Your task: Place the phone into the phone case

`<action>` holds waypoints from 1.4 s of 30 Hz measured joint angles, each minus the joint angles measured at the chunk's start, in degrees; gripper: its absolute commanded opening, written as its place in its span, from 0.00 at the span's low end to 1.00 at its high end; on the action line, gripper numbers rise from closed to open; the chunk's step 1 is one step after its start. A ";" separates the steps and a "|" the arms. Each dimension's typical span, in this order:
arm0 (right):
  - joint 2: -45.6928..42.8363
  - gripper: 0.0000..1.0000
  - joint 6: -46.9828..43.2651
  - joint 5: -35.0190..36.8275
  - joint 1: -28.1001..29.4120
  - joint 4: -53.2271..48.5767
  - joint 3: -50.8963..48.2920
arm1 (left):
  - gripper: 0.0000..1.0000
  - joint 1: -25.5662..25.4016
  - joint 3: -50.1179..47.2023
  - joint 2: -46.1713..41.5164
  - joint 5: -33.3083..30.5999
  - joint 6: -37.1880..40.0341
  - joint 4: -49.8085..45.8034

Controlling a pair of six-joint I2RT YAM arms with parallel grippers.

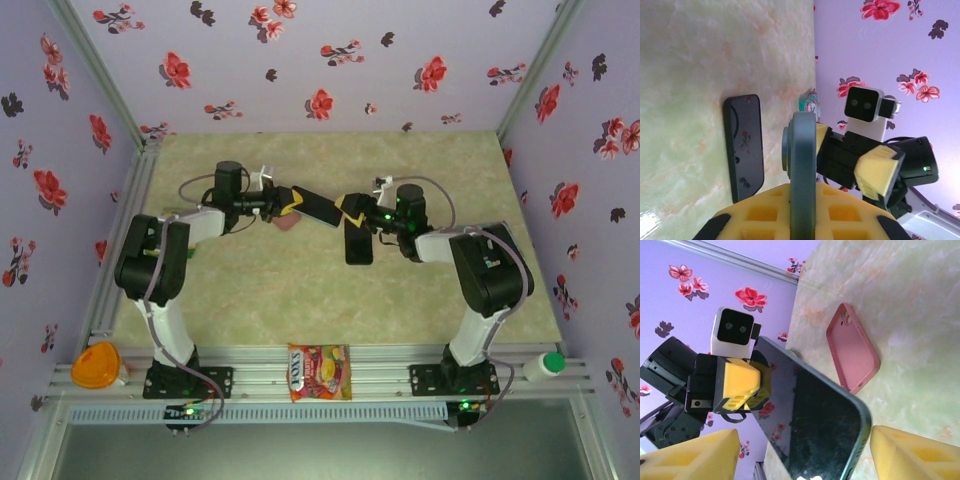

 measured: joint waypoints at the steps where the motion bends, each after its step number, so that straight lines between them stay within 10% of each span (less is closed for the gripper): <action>1: 0.22 0.70 0.50 -0.26 -0.02 0.81 -0.26 | 0.00 -0.02 -0.13 -0.26 0.00 -0.02 0.15; 42: -1.40 0.43 -1.90 -1.60 0.42 -3.74 -0.96 | 0.00 -3.39 0.09 -0.42 0.04 -1.75 2.89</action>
